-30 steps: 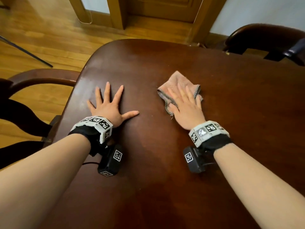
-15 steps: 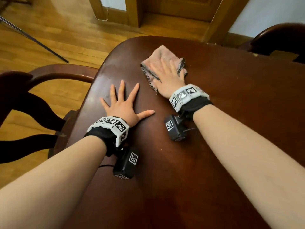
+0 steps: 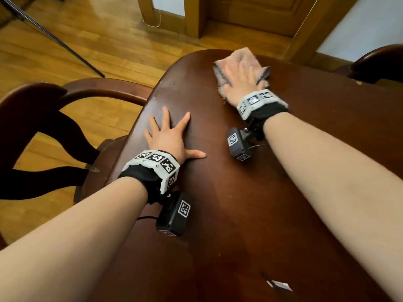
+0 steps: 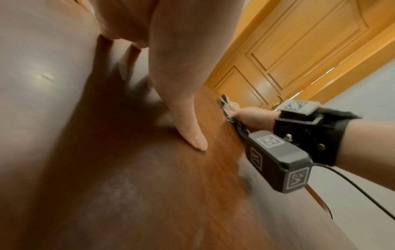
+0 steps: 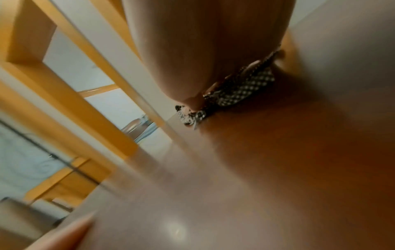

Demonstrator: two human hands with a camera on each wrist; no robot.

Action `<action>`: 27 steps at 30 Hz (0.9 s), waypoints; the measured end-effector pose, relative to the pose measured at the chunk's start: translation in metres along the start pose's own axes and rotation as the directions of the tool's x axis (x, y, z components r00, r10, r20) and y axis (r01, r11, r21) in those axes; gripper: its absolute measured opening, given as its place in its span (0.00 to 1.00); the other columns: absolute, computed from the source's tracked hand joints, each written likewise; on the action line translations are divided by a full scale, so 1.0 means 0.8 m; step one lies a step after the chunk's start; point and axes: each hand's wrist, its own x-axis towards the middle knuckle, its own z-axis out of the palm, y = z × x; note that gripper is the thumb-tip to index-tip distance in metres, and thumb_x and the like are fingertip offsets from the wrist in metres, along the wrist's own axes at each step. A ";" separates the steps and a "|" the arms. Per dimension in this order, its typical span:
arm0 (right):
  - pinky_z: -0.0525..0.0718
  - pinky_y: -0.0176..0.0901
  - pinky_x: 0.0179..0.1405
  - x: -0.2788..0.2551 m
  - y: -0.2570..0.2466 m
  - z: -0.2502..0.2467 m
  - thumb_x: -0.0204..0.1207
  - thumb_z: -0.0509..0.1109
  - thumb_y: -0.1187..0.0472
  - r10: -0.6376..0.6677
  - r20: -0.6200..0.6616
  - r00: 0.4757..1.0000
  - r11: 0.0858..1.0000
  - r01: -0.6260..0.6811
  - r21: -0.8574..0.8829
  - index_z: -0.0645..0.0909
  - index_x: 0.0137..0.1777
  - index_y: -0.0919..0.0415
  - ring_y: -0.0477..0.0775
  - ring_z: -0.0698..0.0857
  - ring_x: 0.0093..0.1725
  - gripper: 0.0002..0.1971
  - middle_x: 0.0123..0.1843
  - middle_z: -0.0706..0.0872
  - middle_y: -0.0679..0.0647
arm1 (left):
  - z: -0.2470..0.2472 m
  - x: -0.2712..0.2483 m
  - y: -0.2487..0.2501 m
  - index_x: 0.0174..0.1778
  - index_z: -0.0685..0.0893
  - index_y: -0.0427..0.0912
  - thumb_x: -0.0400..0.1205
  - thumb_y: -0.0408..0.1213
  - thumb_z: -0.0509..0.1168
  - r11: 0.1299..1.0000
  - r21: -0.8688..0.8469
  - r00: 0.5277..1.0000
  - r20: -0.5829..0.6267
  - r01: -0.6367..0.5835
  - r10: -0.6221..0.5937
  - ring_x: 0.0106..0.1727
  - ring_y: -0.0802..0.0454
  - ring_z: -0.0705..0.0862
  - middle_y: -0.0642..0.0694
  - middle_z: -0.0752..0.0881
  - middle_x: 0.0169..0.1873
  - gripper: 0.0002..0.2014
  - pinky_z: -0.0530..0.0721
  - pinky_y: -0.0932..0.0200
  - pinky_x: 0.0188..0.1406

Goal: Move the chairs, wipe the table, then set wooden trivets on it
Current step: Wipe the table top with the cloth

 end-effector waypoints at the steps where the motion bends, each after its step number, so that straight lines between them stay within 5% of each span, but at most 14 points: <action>1: 0.40 0.74 0.77 -0.012 -0.019 0.012 0.84 0.51 0.50 -0.076 0.015 0.997 0.997 0.077 -0.017 0.40 0.85 0.44 0.59 0.38 0.85 0.32 0.86 0.38 0.52 | -0.002 -0.001 0.000 0.80 0.46 0.69 0.63 0.68 0.73 1.000 -0.001 1.000 0.008 -0.002 0.002 0.82 0.31 0.36 0.46 0.37 0.84 0.55 0.46 0.33 0.81; 6: 0.43 0.68 0.80 -0.101 0.006 0.048 0.86 0.51 0.48 -0.343 0.090 0.935 0.931 0.352 -0.100 0.45 0.83 0.37 0.55 0.39 0.85 0.28 0.86 0.40 0.47 | -0.011 -0.013 -0.035 0.82 0.44 0.63 0.63 0.66 0.74 0.999 -0.024 0.999 0.015 0.029 -0.029 0.83 0.34 0.37 0.44 0.37 0.84 0.58 0.47 0.34 0.81; 10: 0.43 0.69 0.79 -0.080 0.056 0.026 0.86 0.50 0.50 -0.085 0.004 0.996 0.996 0.085 -0.034 0.42 0.84 0.40 0.58 0.40 0.85 0.30 0.87 0.41 0.51 | -0.008 -0.025 -0.072 0.83 0.45 0.61 0.62 0.65 0.74 0.986 -0.122 0.994 -0.003 0.111 -0.112 0.84 0.38 0.40 0.44 0.35 0.83 0.58 0.51 0.30 0.79; 14: 0.40 0.73 0.78 -0.016 -0.014 -0.001 0.85 0.48 0.48 0.088 0.029 0.996 0.996 -0.088 -0.011 0.38 0.84 0.42 0.61 0.37 0.85 0.31 0.86 0.35 0.53 | -0.006 -0.023 -0.073 0.82 0.44 0.62 0.63 0.65 0.74 0.983 -0.142 0.992 -0.005 0.120 -0.122 0.84 0.39 0.38 0.44 0.35 0.83 0.58 0.49 0.29 0.78; 17: 0.41 0.74 0.78 -0.006 -0.094 0.007 0.85 0.51 0.46 -0.079 0.034 0.996 0.996 0.080 -0.027 0.38 0.84 0.48 0.64 0.37 0.84 0.34 0.86 0.36 0.54 | -0.004 -0.021 -0.076 0.82 0.44 0.62 0.63 0.65 0.74 0.985 -0.138 0.995 -0.009 0.101 -0.104 0.84 0.38 0.38 0.44 0.34 0.83 0.58 0.49 0.29 0.78; 20: 0.38 0.74 0.77 -0.039 -0.138 0.044 0.85 0.51 0.44 -0.310 0.099 0.945 0.942 0.320 -0.104 0.43 0.84 0.42 0.61 0.37 0.85 0.31 0.86 0.37 0.51 | -0.001 -0.025 -0.079 0.83 0.45 0.61 0.64 0.66 0.73 0.987 -0.140 0.995 -0.033 0.084 -0.089 0.84 0.38 0.38 0.44 0.34 0.83 0.57 0.49 0.28 0.77; 24: 0.41 0.68 0.79 -0.100 -0.104 0.069 0.86 0.49 0.45 -0.453 0.161 0.877 0.867 0.476 -0.150 0.46 0.83 0.38 0.56 0.39 0.85 0.27 0.86 0.39 0.46 | 0.015 -0.054 -0.085 0.83 0.46 0.61 0.67 0.66 0.70 0.992 -0.118 0.995 -0.082 0.042 -0.052 0.83 0.38 0.36 0.46 0.35 0.83 0.53 0.45 0.31 0.78; 27: 0.50 0.68 0.77 -0.124 -0.032 0.066 0.85 0.51 0.46 -0.383 0.052 0.922 0.907 0.386 -0.169 0.47 0.83 0.37 0.58 0.44 0.85 0.28 0.87 0.43 0.47 | 0.032 -0.087 -0.097 0.82 0.44 0.63 0.69 0.67 0.67 0.997 -0.073 0.997 -0.073 0.021 -0.026 0.83 0.40 0.34 0.49 0.35 0.83 0.51 0.43 0.32 0.78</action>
